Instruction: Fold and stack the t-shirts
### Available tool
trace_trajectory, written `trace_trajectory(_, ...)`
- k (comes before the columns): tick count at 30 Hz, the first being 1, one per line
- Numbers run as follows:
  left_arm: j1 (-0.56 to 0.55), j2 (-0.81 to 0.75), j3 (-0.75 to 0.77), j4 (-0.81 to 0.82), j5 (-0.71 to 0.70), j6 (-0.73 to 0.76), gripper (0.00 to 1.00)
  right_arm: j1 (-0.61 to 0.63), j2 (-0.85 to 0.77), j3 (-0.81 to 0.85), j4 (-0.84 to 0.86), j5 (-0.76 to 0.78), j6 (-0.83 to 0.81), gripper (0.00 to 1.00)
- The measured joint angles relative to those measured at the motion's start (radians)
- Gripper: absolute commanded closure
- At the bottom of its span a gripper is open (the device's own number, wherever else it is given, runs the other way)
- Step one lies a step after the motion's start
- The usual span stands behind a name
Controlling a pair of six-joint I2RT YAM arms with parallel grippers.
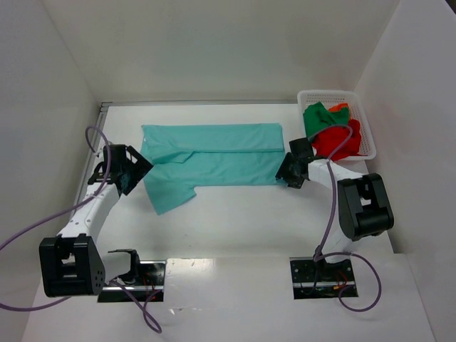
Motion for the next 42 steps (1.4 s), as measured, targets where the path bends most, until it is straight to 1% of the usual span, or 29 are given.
trace_trajectory(4,0.007,0.041,-0.005,0.019,0.000,-0.011,0.01,0.000,0.019,0.001,0.018,0.016,0.001,0.43)
trace_trajectory(9,0.014,0.085,-0.008,0.035,0.001,-0.021,0.01,0.000,0.031,0.005,0.033,0.027,0.000,0.51)
trace_trajectory(10,0.015,0.088,-0.010,0.039,0.000,-0.027,0.01,0.000,0.035,0.008,0.034,0.030,0.000,0.57)
trace_trajectory(12,0.016,0.092,-0.023,0.051,0.003,-0.034,0.01,0.000,0.045,0.016,0.039,0.032,-0.001,0.62)
trace_trajectory(13,0.016,0.093,-0.031,0.056,0.004,-0.035,0.01,0.000,0.049,0.016,0.043,0.034,0.000,0.66)
trace_trajectory(16,0.016,0.102,-0.061,0.061,0.011,-0.044,0.04,0.000,0.058,0.023,0.045,0.035,0.000,0.71)
trace_trajectory(18,0.016,0.111,-0.080,0.058,0.011,-0.059,0.04,0.000,0.060,0.023,0.047,0.035,0.000,0.76)
trace_trajectory(24,0.016,0.145,-0.098,0.060,0.012,-0.080,0.07,0.000,0.062,0.025,0.047,0.035,0.000,0.77)
trace_trajectory(28,0.016,0.151,-0.119,0.060,0.020,-0.087,0.16,0.000,0.062,0.026,0.046,0.035,0.000,0.77)
trace_trajectory(33,0.017,0.147,-0.150,0.060,0.037,-0.087,0.22,0.000,0.062,0.026,0.046,0.034,0.000,0.77)
trace_trajectory(34,0.017,0.145,-0.153,0.064,0.041,-0.086,0.24,0.000,0.062,0.026,0.046,0.034,0.000,0.77)
trace_trajectory(35,0.017,0.143,-0.157,0.067,0.046,-0.085,0.28,0.000,0.062,0.026,0.046,0.034,-0.001,0.77)
trace_trajectory(42,0.017,0.146,-0.169,0.091,0.072,-0.076,0.30,0.000,0.062,0.026,0.046,0.033,-0.001,0.77)
